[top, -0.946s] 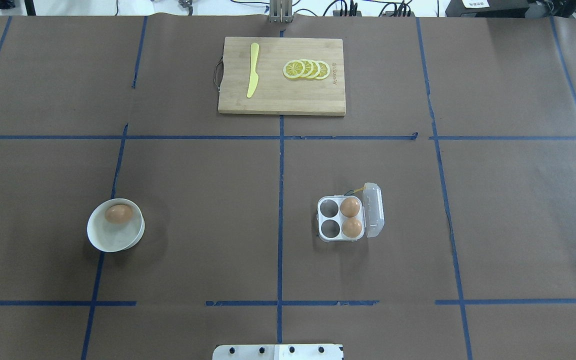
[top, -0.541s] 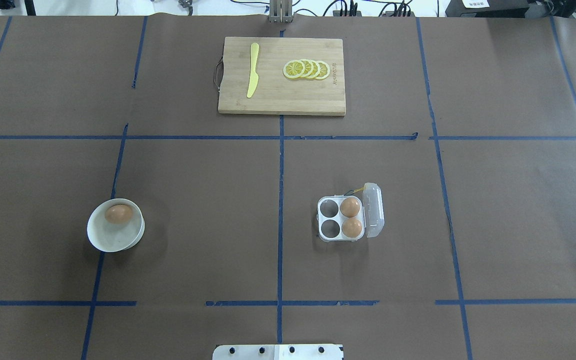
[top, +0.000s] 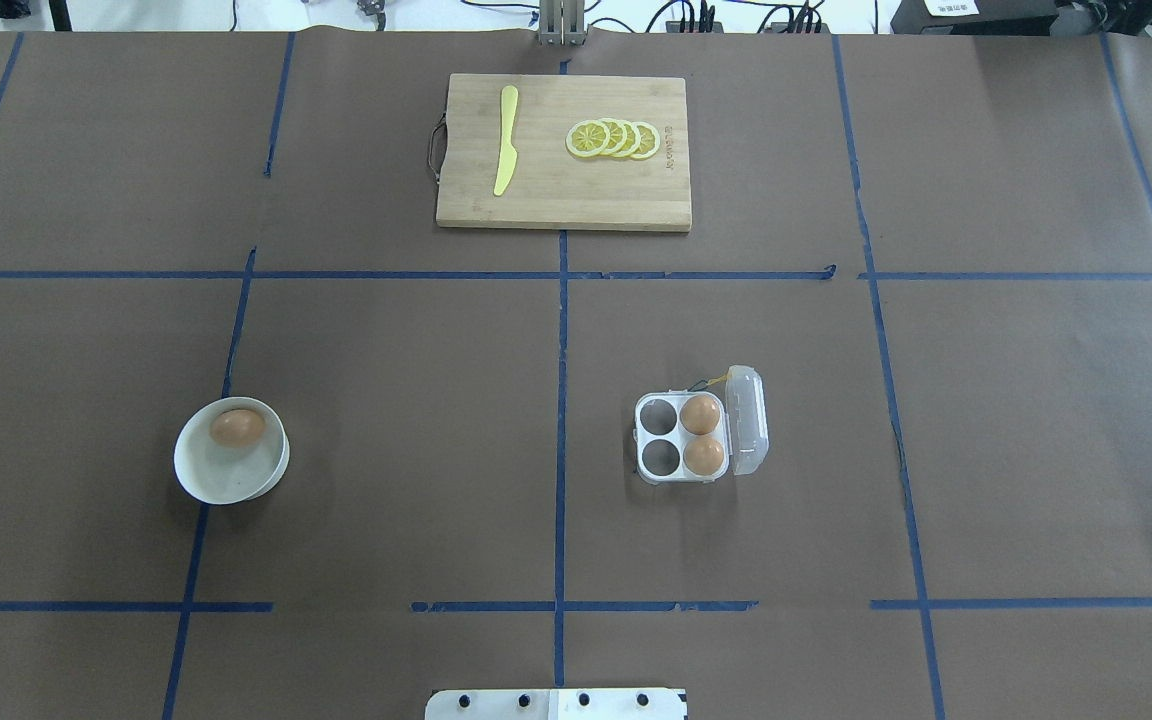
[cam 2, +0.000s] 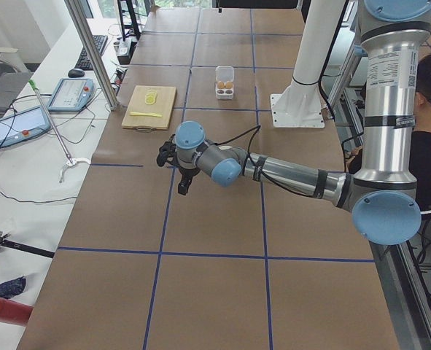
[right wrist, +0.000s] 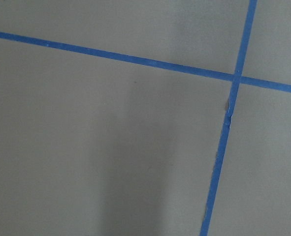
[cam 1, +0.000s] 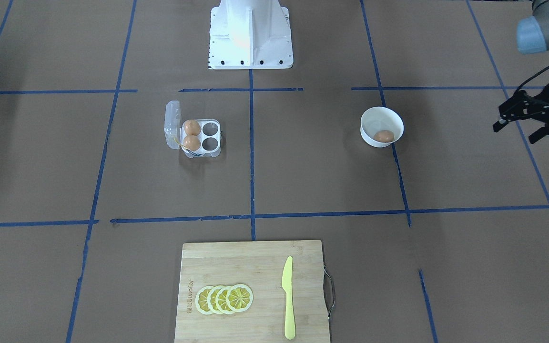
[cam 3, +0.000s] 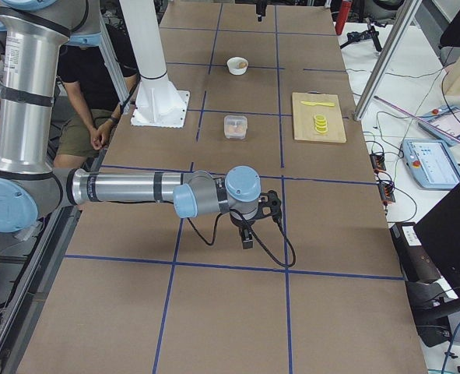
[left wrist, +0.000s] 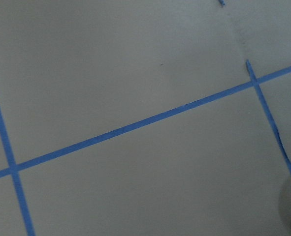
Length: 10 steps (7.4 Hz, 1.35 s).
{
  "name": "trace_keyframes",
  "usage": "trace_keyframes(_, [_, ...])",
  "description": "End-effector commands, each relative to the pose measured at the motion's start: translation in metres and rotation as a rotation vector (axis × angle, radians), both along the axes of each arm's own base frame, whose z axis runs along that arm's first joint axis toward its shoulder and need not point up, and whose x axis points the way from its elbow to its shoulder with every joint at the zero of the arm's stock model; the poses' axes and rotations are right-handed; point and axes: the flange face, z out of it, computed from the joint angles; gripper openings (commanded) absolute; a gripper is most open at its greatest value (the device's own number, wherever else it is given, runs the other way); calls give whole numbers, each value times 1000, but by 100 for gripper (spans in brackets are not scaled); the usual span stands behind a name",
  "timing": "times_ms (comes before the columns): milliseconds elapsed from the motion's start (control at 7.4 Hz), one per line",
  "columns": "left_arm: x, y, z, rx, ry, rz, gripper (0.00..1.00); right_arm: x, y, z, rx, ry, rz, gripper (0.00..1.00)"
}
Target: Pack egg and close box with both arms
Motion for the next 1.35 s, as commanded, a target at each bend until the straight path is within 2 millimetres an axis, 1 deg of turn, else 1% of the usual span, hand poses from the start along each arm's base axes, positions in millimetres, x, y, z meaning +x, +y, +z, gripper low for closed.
trace_keyframes(0, [66,31,-52,-198,55,-89,100,-2,2,-2,-18,-35,1,100])
trace_keyframes(135, [92,46,-67,-153,39,-72,100,-2,2,-2,-23,-35,5,100])
trace_keyframes(270, [115,56,-66,-151,7,-82,100,-3,2,-2,-27,-36,6,100])
trace_keyframes(405, [126,59,-69,-191,12,-103,100,-4,2,-2,-37,-36,10,100])
trace_keyframes(541, [140,62,-77,-219,21,-110,100,-8,2,-2,-45,-36,9,100])
trace_keyframes(676, [152,64,-81,-246,17,-151,100,-8,2,-1,-45,-35,8,100])
trace_keyframes(811, [166,72,-81,-257,3,-160,100,-8,1,-2,-42,-35,8,100])
trace_keyframes(946, [188,85,-82,-197,-30,-170,96,-8,1,-2,-42,-35,8,100])
trace_keyframes(1081, [207,100,-83,-179,-39,-137,97,-8,1,-2,-42,-35,8,100])
trace_keyframes(1216, [212,101,-88,-174,-52,-127,90,-8,1,-2,-42,-35,8,100])
